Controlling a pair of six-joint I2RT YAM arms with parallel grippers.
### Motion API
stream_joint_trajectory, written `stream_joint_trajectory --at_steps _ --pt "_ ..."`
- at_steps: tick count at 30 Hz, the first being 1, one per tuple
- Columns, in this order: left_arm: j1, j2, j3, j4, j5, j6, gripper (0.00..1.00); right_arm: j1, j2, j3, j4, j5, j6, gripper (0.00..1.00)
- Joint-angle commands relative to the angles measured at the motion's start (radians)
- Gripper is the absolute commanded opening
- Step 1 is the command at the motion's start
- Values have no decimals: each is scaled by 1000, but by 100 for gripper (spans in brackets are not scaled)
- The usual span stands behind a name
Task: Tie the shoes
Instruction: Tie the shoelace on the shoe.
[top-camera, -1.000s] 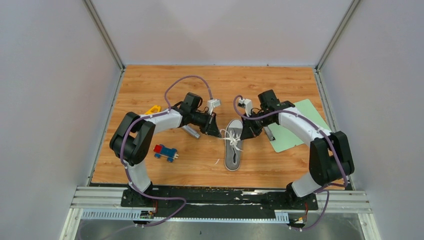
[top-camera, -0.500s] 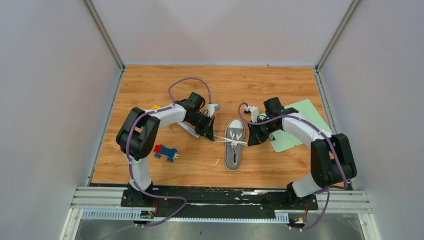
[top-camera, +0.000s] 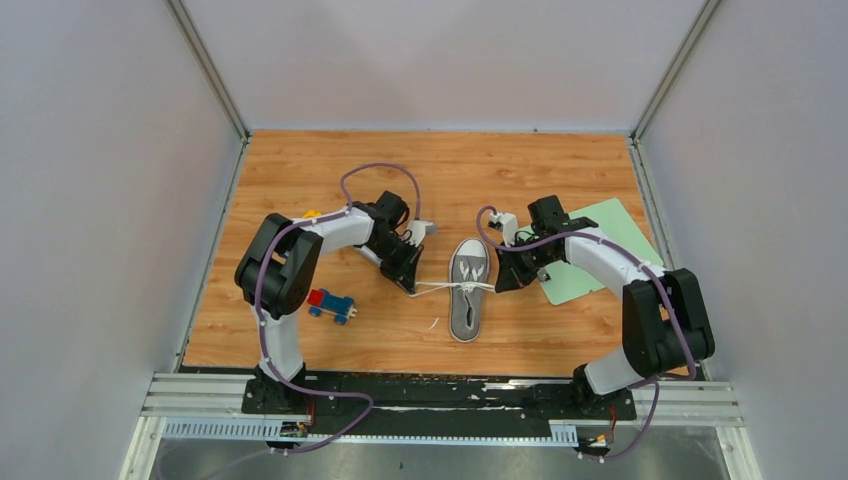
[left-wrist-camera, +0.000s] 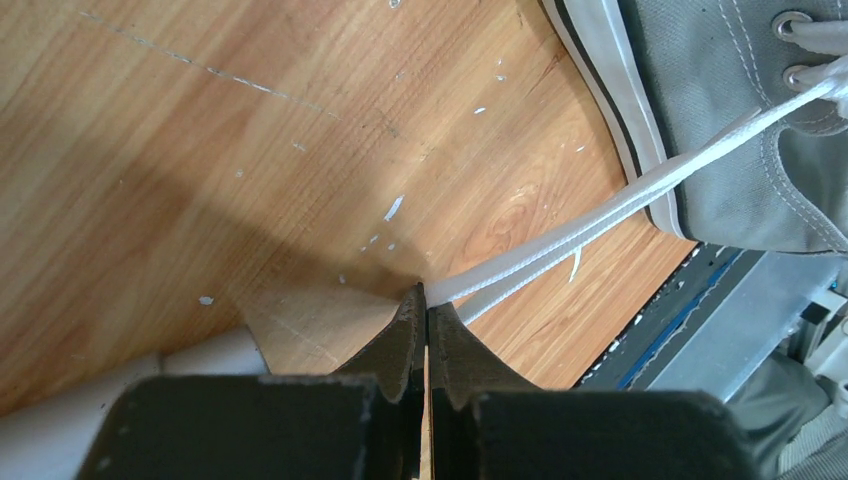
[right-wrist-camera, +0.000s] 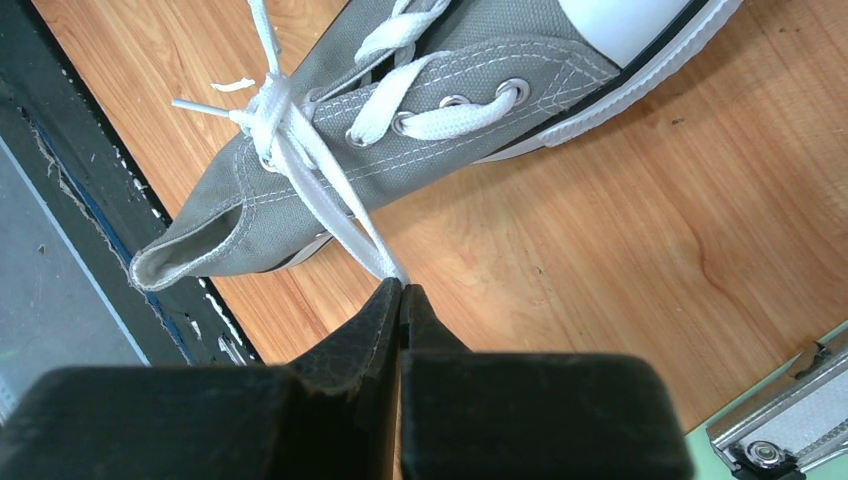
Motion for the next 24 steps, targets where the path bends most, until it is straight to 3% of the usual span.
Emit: stream_joint_trajectory --at_steps 1,8,15,24 --pt "4 -61 6 -6 -4 54 0 -6 -27 -1 16 -12 -10 0" --pt "4 -71 28 -31 -48 93 0 -6 -33 2 16 -9 -1 0" --pt "3 -109 -18 61 142 72 0 -6 -21 20 14 -61 1 1" --pt "3 -127 -34 118 212 51 0 -6 -25 31 7 -88 -1 4"
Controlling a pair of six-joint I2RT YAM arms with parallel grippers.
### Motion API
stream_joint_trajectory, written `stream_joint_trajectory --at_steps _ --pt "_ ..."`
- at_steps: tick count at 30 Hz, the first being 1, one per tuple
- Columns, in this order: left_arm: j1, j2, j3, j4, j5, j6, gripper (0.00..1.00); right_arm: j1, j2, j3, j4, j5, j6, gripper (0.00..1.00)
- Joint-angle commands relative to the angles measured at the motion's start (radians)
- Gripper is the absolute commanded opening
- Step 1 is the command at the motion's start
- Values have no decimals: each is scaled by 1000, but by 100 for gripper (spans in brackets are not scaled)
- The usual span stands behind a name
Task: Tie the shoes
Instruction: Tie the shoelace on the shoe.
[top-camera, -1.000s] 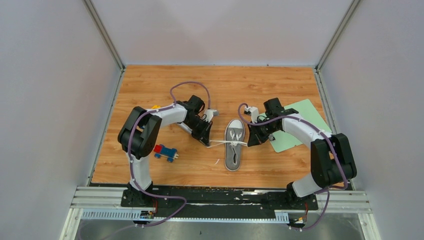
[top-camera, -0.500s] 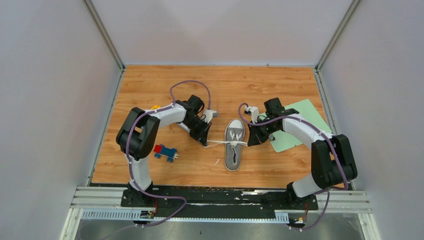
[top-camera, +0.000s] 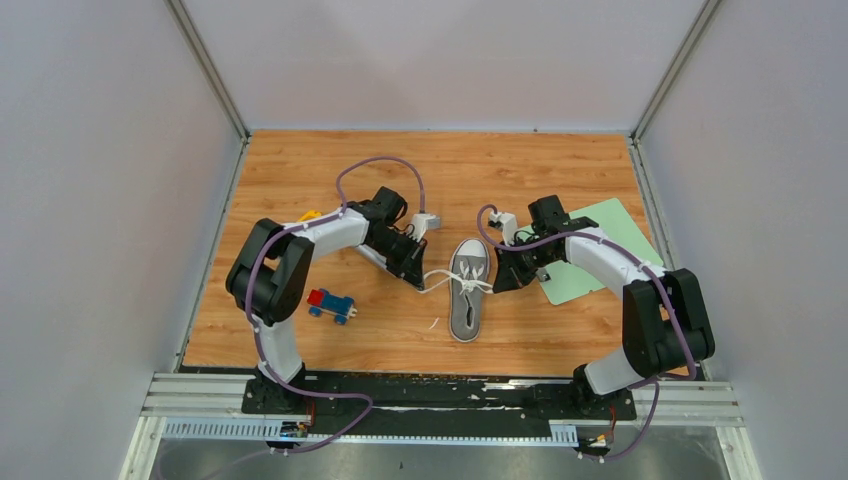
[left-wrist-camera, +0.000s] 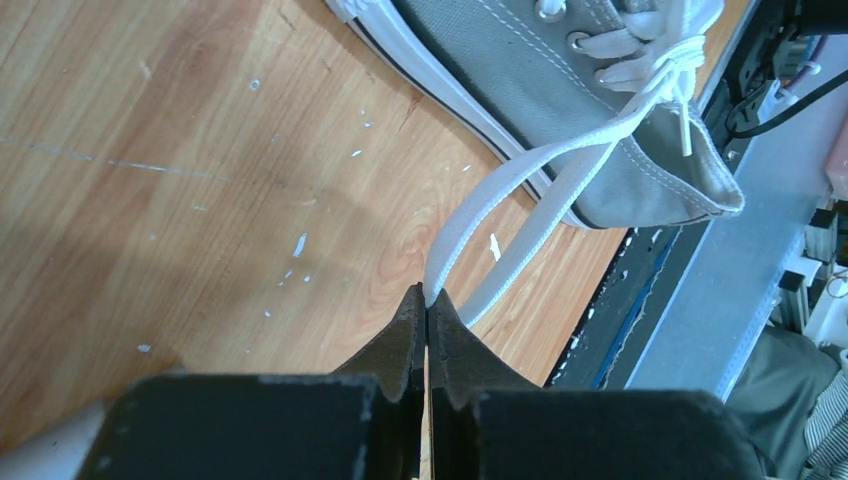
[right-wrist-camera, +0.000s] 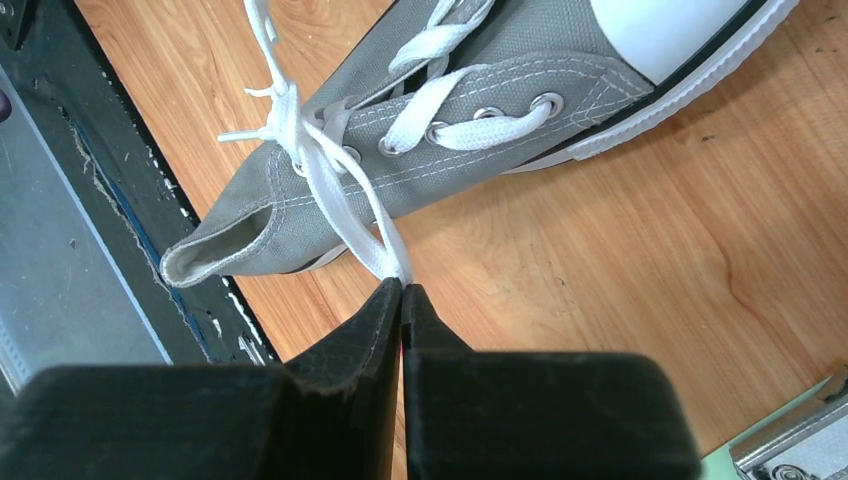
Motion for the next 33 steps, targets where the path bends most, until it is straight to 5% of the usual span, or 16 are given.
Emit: stream_joint_trajectory --at_steps 1,6,22,33 --pt "3 -68 -19 66 75 -9 0 -3 -23 31 8 -38 -2 4" --pt "3 -72 -33 132 142 -45 0 -4 -20 38 9 -66 -3 7" --pt "4 -34 36 189 173 -99 19 108 -103 120 19 6 -100 43" --pt "4 -30 219 89 -47 -46 32 239 56 182 70 127 -47 46"
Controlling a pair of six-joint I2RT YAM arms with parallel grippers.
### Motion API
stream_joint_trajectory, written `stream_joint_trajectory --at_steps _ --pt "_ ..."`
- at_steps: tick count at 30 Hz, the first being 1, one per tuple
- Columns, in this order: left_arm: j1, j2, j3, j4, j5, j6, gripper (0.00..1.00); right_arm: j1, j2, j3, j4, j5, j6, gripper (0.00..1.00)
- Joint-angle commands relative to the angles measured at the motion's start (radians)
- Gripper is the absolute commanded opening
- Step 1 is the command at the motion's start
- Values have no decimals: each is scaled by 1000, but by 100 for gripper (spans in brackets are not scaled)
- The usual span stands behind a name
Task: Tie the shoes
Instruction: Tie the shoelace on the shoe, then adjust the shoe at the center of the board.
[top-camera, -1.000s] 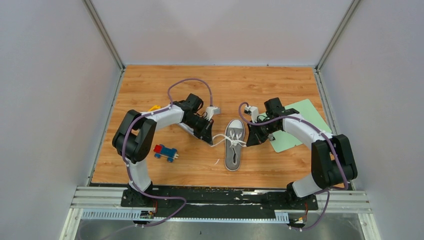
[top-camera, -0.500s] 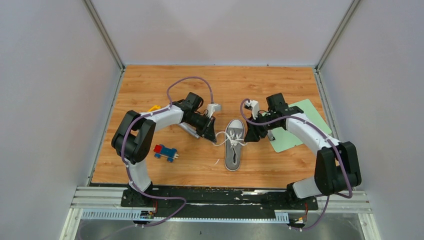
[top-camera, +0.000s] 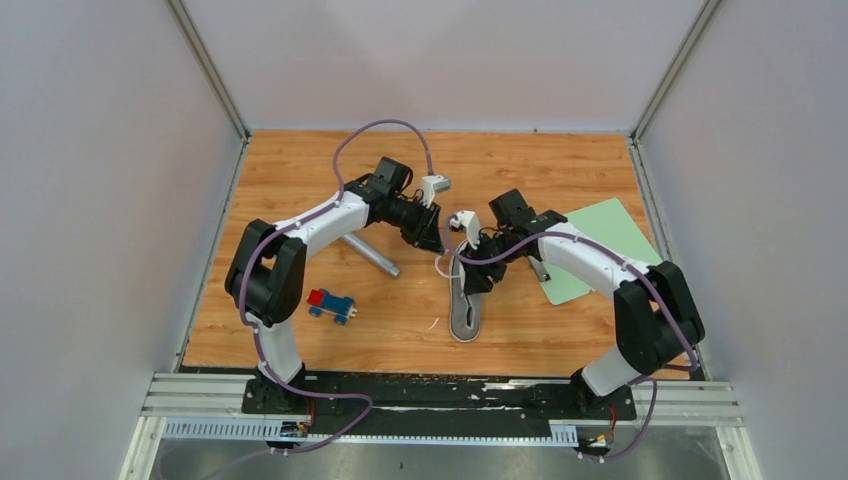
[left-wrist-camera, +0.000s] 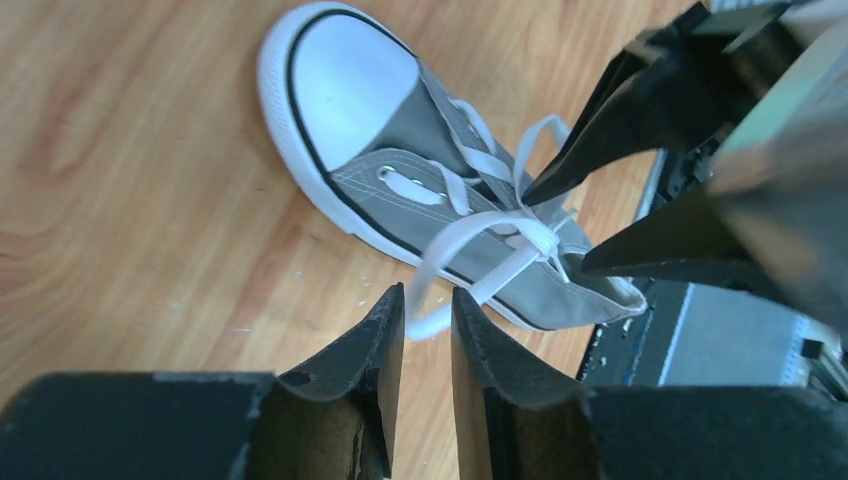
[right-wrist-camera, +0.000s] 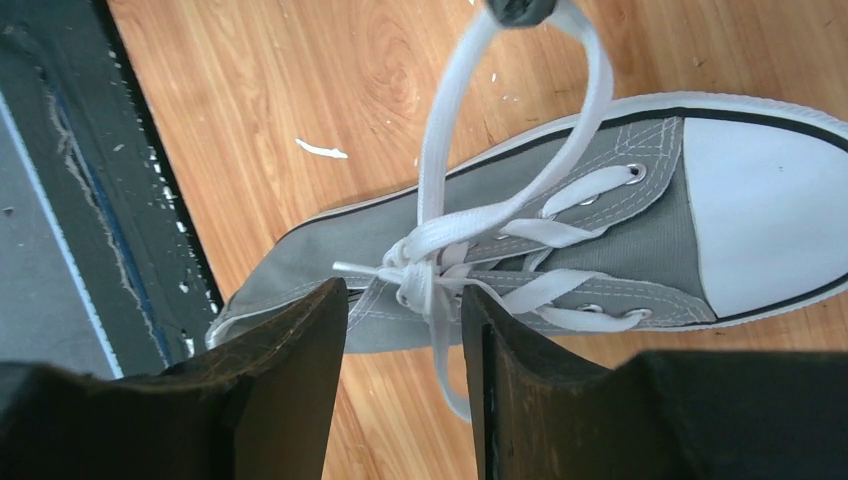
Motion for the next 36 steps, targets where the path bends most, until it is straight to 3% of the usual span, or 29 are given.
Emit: stream_joint_trajectory --at_steps 1,13,16,20,24,30,36 --pt "5 -19 71 -41 -144 33 32 25 39 60 47 88 16 45" --pt "12 -34 86 -61 -217 29 39 28 17 80 38 99 12 10" --pt "29 -62 62 -62 -224 35 39 28 -36 84 13 49 -16 13" --pt "72 -106 27 -82 -221 56 39 31 -94 81 -21 -8 -52 31" --pt "114 -156 -2 -122 -200 87 40 73 -122 36 -30 -11 -157 40" --pt "159 -229 -68 -108 -191 95 42 201 -92 13 8 97 -305 44" --pt "169 -241 -83 -97 -168 86 42 247 -42 30 12 196 -433 50"
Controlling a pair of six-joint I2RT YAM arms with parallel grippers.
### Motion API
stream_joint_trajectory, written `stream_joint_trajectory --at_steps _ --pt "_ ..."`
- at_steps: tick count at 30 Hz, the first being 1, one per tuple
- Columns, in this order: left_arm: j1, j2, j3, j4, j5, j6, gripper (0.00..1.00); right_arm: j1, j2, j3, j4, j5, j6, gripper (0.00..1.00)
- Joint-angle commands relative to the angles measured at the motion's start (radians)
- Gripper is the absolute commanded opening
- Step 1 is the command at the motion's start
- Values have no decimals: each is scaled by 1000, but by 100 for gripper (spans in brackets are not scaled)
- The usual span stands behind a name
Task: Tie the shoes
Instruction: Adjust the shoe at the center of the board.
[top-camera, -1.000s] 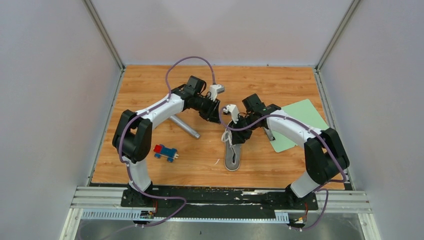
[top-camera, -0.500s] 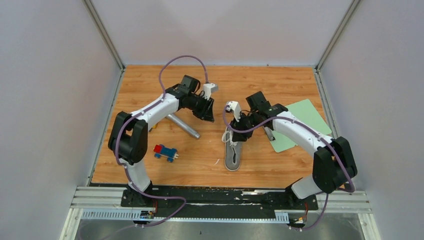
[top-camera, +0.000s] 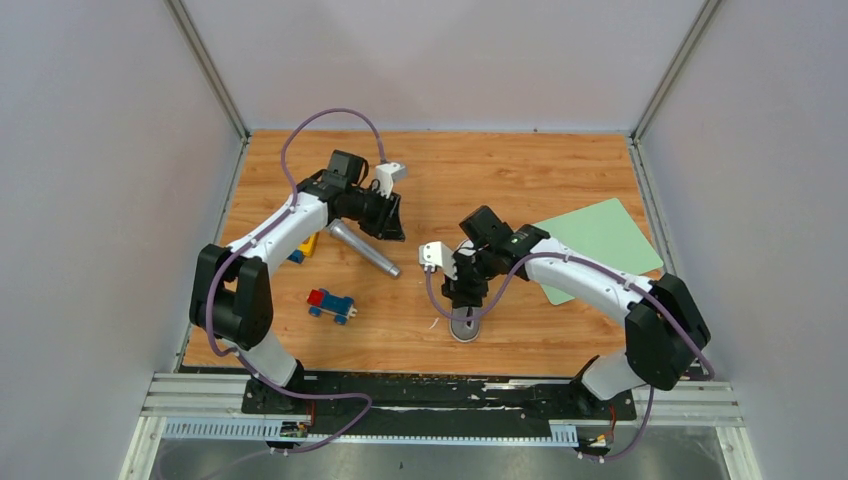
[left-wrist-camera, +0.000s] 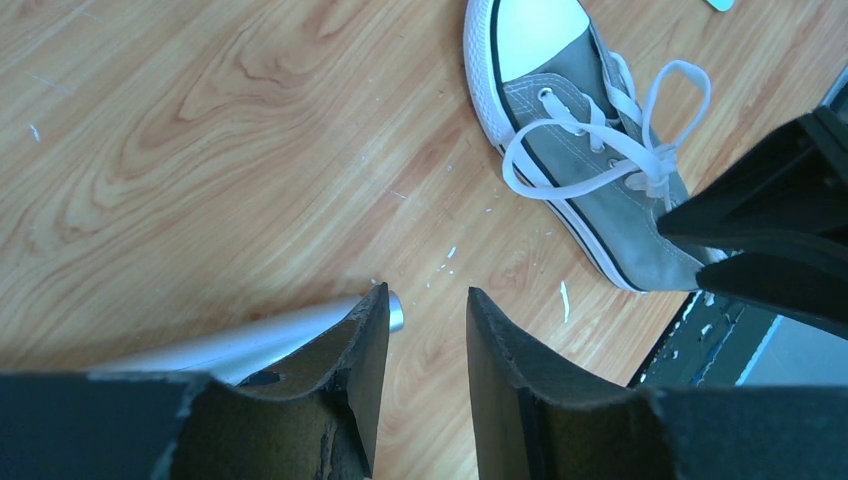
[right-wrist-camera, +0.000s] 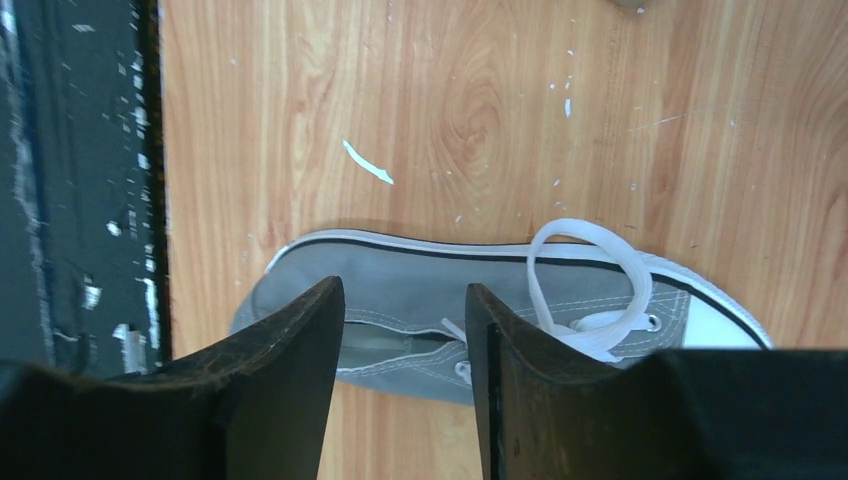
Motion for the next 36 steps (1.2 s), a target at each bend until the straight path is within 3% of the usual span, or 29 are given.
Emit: stream_joint_trajectory --at_steps 1,7,13,16,22,30,36 --pt "5 -36 -5 14 39 17 42 18 19 12 26 88 -152 50" --pt "5 -33 -13 22 47 15 42 30 33 -19 37 167 -234 49" --pt "4 -38 -22 26 50 13 42 30 45 7 55 163 -203 12" --pt "5 -43 -23 23 54 11 42 30 30 55 27 135 -163 4" --pt "5 -71 -29 27 81 6 42 19 -26 229 -108 57 -46 0" --pt "-11 -108 -65 11 203 38 42 -191 -32 484 -178 -150 159 0" --pt "-125 -108 -68 -1 209 95 41 -355 -107 564 -150 -290 310 0"
